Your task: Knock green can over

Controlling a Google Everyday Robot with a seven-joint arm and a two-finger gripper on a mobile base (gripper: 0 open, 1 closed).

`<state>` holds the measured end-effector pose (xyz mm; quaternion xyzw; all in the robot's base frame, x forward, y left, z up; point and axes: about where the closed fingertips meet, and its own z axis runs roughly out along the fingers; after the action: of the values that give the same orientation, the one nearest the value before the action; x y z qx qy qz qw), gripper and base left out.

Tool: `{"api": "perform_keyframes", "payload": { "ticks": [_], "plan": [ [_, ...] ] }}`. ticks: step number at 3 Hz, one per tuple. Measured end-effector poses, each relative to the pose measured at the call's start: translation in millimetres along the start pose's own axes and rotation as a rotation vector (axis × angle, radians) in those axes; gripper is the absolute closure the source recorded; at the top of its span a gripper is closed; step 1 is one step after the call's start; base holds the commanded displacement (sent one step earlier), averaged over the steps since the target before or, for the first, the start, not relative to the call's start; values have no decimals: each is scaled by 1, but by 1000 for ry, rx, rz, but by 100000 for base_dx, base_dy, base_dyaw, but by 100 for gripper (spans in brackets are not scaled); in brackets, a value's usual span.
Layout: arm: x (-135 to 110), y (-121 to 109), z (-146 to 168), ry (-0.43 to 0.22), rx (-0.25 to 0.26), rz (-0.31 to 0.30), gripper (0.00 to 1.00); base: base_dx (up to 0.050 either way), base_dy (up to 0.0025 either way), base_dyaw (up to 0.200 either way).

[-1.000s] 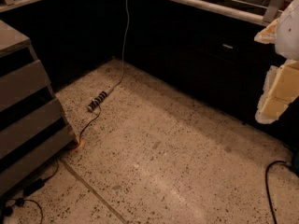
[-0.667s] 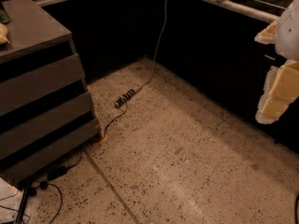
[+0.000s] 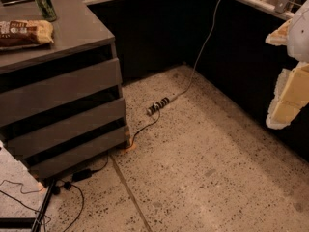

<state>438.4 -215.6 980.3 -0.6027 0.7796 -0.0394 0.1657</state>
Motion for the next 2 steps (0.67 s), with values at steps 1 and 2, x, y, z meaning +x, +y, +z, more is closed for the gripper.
{"api": "perform_keyframes", "payload": {
  "ticks": [1, 2],
  "plan": [
    [0, 0, 0, 0, 0, 0, 0, 2, -3, 19635],
    [0, 0, 0, 0, 0, 0, 0, 3666, 227, 14257]
  ]
}}
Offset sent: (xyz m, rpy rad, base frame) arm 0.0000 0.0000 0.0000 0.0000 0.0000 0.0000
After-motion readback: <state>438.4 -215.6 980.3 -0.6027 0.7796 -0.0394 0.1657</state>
